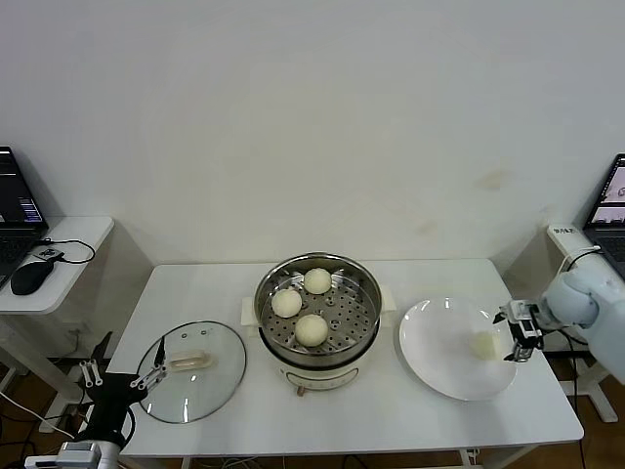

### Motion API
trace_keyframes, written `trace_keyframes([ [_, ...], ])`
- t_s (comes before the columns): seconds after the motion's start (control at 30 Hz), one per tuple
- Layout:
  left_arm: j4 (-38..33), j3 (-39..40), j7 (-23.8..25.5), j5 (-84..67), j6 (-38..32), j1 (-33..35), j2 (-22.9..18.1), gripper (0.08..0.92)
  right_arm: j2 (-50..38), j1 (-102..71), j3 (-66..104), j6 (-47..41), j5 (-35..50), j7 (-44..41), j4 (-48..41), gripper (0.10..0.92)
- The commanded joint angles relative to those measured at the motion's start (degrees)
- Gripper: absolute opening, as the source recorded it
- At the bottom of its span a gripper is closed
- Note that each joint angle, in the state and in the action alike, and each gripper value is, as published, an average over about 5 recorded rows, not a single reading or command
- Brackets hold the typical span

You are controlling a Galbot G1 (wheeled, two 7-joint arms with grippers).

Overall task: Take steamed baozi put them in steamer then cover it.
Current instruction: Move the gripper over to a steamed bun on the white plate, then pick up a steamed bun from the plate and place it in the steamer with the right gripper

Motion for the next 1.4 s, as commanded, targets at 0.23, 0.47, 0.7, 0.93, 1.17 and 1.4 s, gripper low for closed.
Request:
trace_keyframes([
  [0.23, 0.24, -0.13, -0.01, 0.01, -0.03, -0.05, -0.05, 0.823, 6.55, -2.28, 2.65, -0.12, -2.85, 0.84, -7.04, 0.821],
  [0.47, 0.48, -0.14, -0.04, -0.01, -0.09, -0.02, -0.24, 0.823, 7.15, -1.76, 2.80, -0.81, -3.81, 0.76, -7.81, 0.737],
  [0.7, 0.54, -0.18, -0.06, -0.01, -0.15, 0.01, -0.30, 0.823, 6.92, -1.11, 2.67, -1.09, -3.86, 0.21, -7.49, 0.656],
  [0.93, 0.50, -0.26, -0.04, -0.02, -0.23, 0.05, -0.22, 0.823, 2.82, 5.84, -1.13, -2.00, 0.99, -1.22, -3.98, 0.618],
  [1.17, 0.29, 0.35, -0.03, 0.02, -0.15, -0.52, -0.13, 0.823, -3.39, 21.86, -12.85, -7.90, 12.98, -3.95, 6.74, 0.608],
  [1.4, -0.01, 1.25, 0.00, 0.18, 0.00, -1.19, 0.12, 0.823, -2.08, 45.51, -29.90, -14.84, 26.34, -2.42, 17.41, 0.611],
])
